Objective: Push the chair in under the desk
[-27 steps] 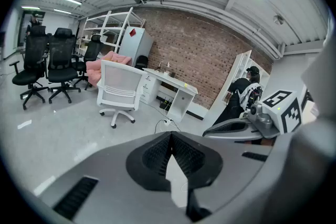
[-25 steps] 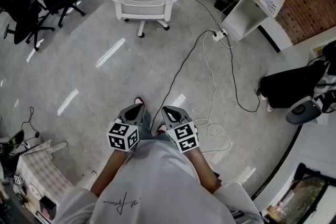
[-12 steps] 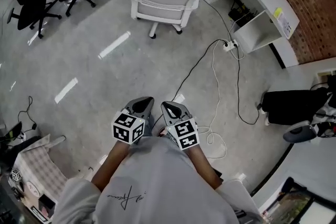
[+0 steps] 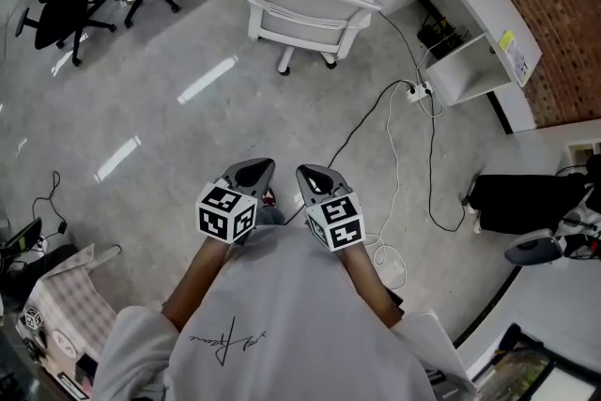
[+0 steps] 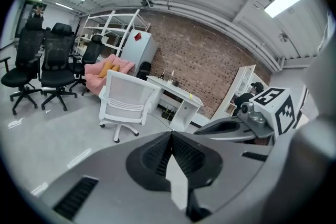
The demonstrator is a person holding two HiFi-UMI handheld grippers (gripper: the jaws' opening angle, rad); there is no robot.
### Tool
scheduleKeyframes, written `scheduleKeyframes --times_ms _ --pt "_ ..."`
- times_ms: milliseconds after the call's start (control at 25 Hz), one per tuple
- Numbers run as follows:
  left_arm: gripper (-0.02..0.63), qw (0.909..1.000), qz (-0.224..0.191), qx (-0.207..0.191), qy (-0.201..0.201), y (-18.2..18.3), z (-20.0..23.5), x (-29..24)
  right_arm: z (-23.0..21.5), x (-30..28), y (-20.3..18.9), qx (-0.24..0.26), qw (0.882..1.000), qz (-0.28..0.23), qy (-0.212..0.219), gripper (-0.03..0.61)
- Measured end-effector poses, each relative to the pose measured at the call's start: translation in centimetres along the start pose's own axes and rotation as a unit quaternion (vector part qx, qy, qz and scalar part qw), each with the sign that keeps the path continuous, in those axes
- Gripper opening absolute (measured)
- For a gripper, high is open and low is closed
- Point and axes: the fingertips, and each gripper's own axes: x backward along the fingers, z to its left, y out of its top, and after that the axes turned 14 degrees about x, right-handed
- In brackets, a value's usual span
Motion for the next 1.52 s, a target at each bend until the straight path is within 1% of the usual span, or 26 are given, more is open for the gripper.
scheduleKeyframes --times_ms 200,480,680,920,1120,1280,1360,1520 --pt "0.002 0.9998 -0.014 -0.006 -0.009 1.8 1.7 0.7 0.0 -1.4 1.4 -0.012 1.0 -0.008 -0.016 0.028" --pt "0.002 0.9996 -0.012 -0.017 -0.017 2.7 2.1 0.8 -0.4 -1.8 2.5 -0.027 0.999 -0.017 -0.025 0.028" --pt "0.002 0.9997 -0.014 -0.011 -0.016 3.2 2.3 0.8 -0.9 -2.3 3.5 -0.027 0.999 -0.021 -0.024 0.028" --pt "0.002 0.9998 -0.016 -0.006 -0.009 4.6 3.4 0.2 -2.3 -3.8 4.8 -0.032 0.999 -0.031 -0.023 0.028" --pt "0.002 0.9998 -0.012 -0.013 -0.003 6.2 4.2 -1.6 -4.8 -5.3 5.3 -0.036 0.998 -0.036 -0.025 0.028" --pt "0.002 0.9997 -0.021 -0.013 -0.006 8.4 4.3 -3.3 -7.7 -6.3 6.4 -0.038 0.998 -0.046 -0.03 0.028" --pt "0.002 0.9995 -0.022 -0.023 -0.006 9.7 4.4 -4.7 -9.6 -6.8 6.9 -0.033 0.998 -0.05 -0.033 0.028" --pt "0.002 0.9982 -0.021 -0.055 0.001 13.0 4.7 -7.5 -13.7 -8.0 8.3 -0.027 0.997 -0.06 -0.035 0.028"
